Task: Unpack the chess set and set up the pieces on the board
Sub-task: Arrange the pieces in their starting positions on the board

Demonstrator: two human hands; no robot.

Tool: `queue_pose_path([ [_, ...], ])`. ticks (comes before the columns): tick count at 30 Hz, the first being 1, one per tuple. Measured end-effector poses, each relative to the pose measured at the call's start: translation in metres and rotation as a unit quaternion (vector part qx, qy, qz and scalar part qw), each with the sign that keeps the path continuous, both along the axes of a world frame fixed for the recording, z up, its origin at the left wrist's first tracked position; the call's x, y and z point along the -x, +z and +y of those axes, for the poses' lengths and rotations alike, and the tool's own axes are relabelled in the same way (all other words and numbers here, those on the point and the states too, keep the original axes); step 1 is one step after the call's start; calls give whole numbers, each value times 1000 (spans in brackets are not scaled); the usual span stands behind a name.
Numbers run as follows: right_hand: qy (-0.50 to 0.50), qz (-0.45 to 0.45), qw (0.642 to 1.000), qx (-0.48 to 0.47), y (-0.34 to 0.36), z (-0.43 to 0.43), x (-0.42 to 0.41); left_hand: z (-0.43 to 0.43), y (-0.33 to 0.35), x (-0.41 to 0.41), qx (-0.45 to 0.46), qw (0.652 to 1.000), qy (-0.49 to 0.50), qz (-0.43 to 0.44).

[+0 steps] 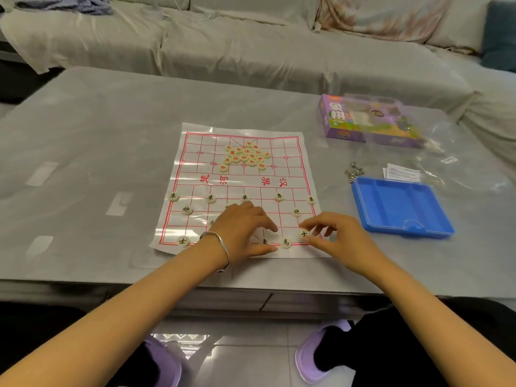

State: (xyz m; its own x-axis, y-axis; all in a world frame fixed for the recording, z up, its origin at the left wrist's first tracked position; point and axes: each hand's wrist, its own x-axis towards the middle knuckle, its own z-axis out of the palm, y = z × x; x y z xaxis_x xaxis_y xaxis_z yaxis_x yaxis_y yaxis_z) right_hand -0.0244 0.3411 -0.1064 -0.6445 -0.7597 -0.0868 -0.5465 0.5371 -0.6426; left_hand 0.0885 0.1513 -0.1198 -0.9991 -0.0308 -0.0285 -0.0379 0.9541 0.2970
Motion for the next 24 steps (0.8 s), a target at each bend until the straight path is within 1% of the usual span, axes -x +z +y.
queue_pose_path([
  [3, -7, 6, 1000, -23, -7, 5, 5, 10, -4, 11, -5, 1000, 6, 5],
  [6, 8, 11, 999, -51, -14, 8, 9, 16, -9, 19, -14, 1000, 6, 3],
  [14, 17, 11, 999, -47, -18, 5, 7, 19, -14, 21, -44, 999, 23, 1],
  [24, 6, -7, 999, -42, -17, 6, 7, 19, -13, 18, -38, 999, 13, 2],
])
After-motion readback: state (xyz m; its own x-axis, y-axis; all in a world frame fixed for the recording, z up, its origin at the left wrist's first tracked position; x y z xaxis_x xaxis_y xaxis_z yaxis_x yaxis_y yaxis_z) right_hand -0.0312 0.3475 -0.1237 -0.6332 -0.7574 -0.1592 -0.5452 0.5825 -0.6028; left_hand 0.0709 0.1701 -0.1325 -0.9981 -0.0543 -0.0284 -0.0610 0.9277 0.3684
